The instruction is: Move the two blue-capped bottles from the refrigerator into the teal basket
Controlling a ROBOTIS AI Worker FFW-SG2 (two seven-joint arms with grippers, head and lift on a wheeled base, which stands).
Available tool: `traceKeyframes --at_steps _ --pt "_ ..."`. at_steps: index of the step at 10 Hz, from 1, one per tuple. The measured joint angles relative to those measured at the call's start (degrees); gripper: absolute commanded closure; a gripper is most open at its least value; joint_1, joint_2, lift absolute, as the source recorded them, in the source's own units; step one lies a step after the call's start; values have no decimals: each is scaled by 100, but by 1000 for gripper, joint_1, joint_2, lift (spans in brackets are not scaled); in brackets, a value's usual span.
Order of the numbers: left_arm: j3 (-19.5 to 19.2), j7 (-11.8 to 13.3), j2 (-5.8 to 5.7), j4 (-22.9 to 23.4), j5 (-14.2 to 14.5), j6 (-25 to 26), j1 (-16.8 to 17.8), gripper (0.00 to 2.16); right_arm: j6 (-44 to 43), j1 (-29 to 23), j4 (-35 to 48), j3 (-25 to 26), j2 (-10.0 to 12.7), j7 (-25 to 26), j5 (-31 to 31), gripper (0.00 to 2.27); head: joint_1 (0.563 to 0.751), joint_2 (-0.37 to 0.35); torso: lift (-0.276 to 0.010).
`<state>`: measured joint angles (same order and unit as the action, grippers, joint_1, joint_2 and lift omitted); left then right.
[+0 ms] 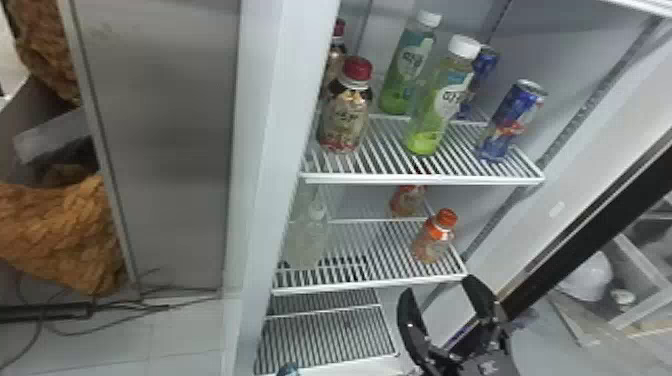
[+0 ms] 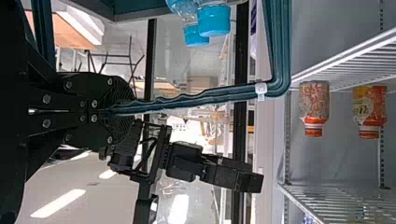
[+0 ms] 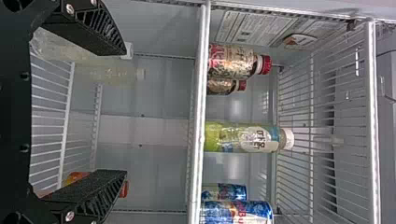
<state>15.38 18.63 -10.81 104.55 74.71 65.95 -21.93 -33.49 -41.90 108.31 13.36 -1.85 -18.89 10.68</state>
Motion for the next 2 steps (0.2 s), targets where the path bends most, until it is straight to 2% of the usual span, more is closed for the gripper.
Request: traceKeyframes --at_steps 2 --pt "0 0 0 0 0 0 0 1136 72 0 26 0 1 0 4 105 695 -350 -138"
